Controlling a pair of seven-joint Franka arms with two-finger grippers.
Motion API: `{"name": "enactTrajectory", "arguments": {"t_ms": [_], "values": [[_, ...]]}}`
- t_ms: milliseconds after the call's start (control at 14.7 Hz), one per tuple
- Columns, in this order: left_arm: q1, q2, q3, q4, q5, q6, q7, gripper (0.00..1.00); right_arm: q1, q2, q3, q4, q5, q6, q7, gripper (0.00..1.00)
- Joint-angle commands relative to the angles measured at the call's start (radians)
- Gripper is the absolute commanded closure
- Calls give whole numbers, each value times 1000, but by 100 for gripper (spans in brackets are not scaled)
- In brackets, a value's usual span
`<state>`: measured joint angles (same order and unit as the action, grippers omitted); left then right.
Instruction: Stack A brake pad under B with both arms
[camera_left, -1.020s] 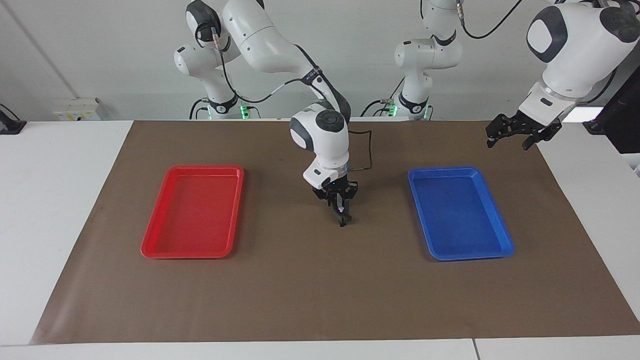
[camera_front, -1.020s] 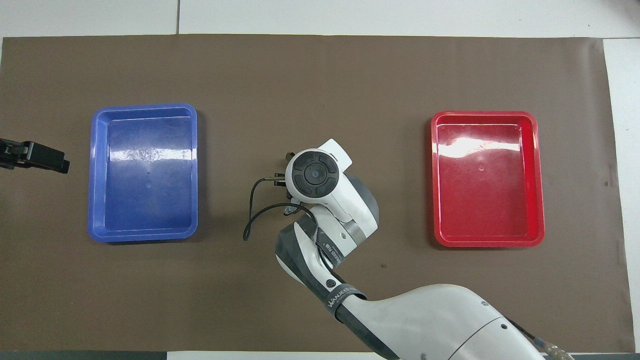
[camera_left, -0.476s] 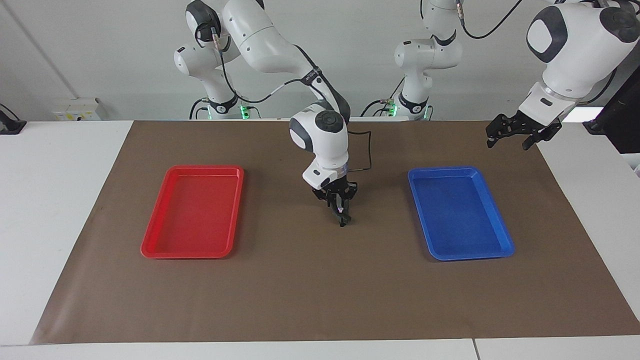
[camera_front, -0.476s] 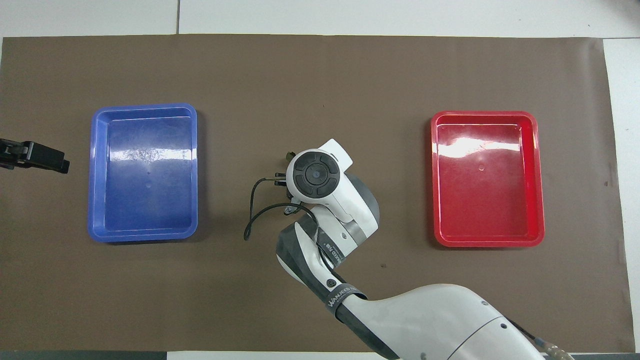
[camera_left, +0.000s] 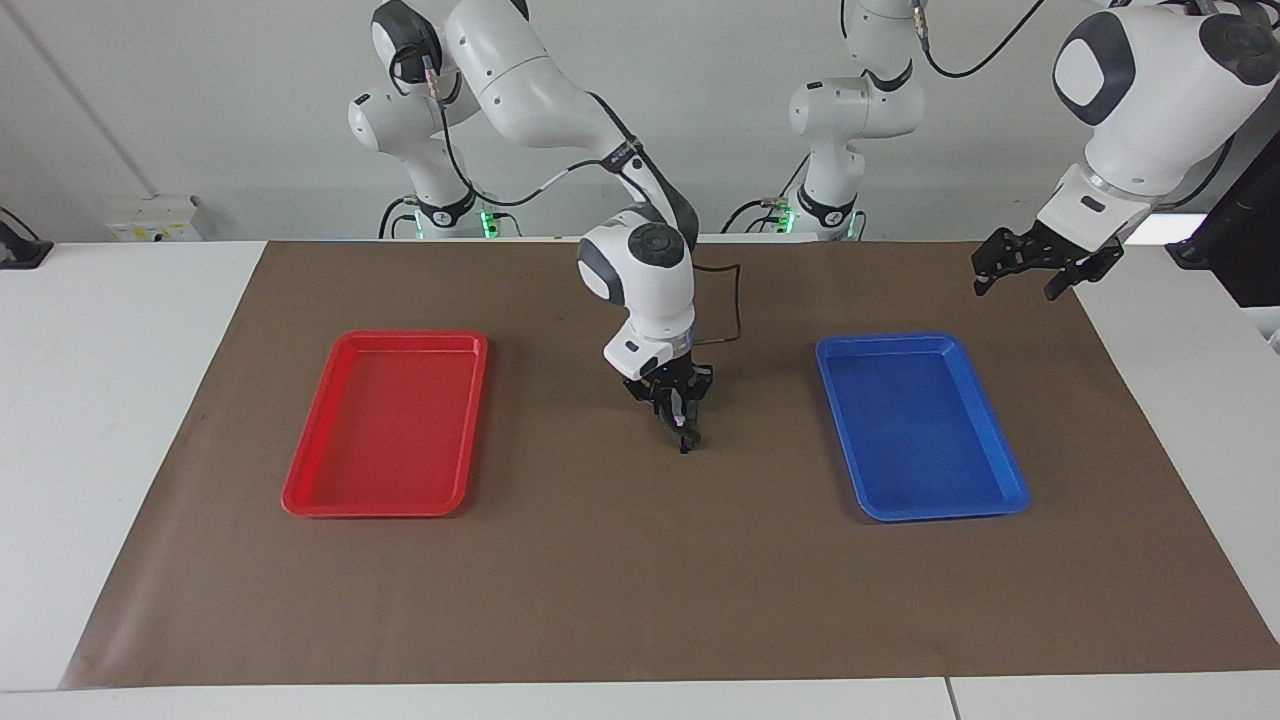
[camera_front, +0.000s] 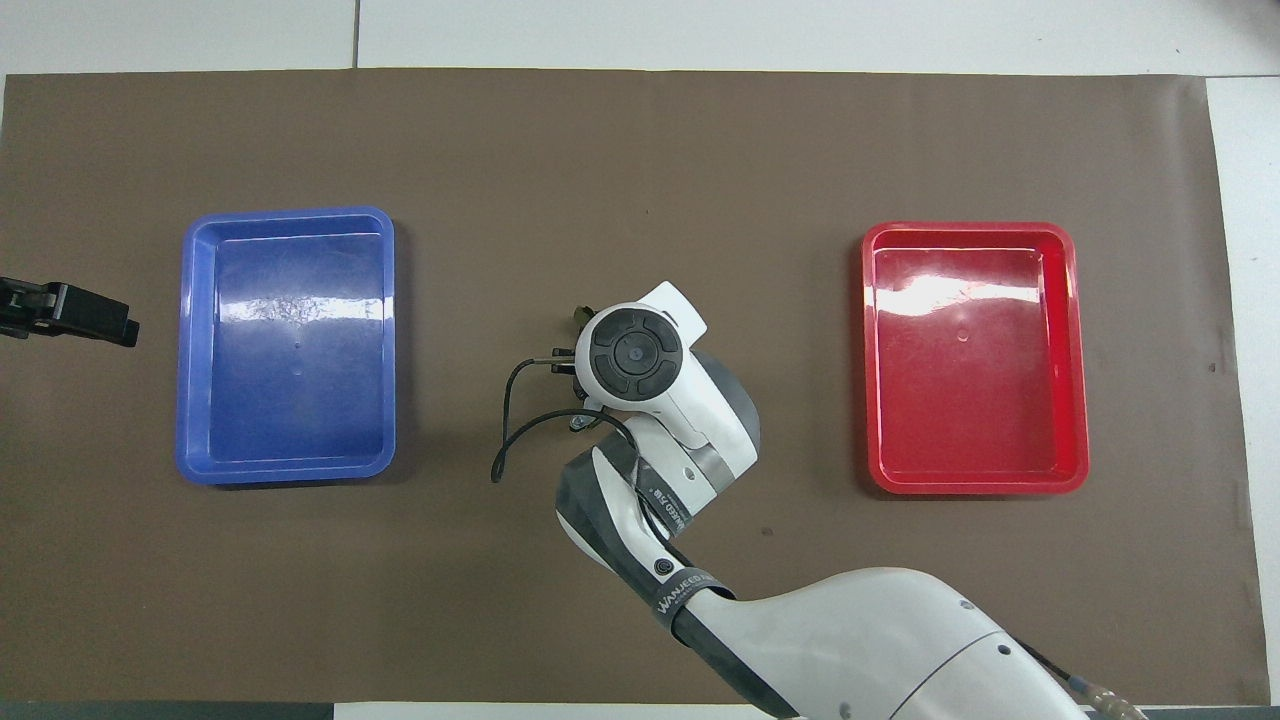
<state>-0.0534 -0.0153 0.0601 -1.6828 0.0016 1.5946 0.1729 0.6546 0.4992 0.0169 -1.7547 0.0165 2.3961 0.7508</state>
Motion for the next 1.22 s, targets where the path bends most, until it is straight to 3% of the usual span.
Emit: {"name": "enactTrajectory", "arguments": {"t_ms": [0, 68, 136, 476, 612, 1156], "values": [[10, 2, -6, 5, -2, -7, 13, 0, 0, -18, 5, -37, 7, 47, 7, 49], [10, 2, -6, 5, -2, -7, 13, 0, 3, -19, 3, -36, 7, 43, 7, 35], [10, 2, -6, 5, -2, -7, 13, 0, 5, -19, 3, -31, 7, 35, 7, 0], [10, 2, -6, 5, -2, -7, 13, 0, -4, -31, 0, 37, -6, -71, 12, 0], [10, 2, -6, 5, -2, -7, 13, 0, -27, -91, -11, 29, -9, -118, 9, 0], [10, 2, -6, 5, -2, -7, 13, 0, -311, -306, -9, 17, -84, -325, -137, 0]]}}
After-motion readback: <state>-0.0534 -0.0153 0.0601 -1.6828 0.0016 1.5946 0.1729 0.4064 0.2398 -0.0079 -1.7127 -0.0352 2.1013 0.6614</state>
